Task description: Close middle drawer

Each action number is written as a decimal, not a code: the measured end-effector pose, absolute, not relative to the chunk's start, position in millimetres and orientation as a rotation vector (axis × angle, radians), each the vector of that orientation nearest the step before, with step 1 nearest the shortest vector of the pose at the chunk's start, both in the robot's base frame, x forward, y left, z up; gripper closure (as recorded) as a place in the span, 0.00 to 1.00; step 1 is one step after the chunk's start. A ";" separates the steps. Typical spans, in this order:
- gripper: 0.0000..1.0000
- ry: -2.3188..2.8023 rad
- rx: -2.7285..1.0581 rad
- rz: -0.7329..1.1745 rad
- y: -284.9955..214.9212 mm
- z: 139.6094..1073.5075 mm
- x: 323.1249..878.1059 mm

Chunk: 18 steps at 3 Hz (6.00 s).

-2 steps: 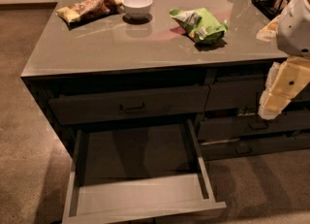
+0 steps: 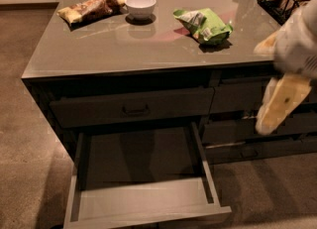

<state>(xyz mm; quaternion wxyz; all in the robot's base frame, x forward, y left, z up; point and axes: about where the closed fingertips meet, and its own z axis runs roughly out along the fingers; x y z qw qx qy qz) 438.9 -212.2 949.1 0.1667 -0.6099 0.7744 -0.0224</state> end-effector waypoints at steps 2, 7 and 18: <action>0.00 2.034 -1.812 0.081 -194.4 819.1 396.2; 0.00 1.946 -1.848 0.422 -125.7 587.9 392.9; 0.23 1.894 -1.936 0.259 -118.1 412.5 542.3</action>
Offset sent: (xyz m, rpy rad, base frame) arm -0.1222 0.0036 -0.3474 0.1388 0.2501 0.1778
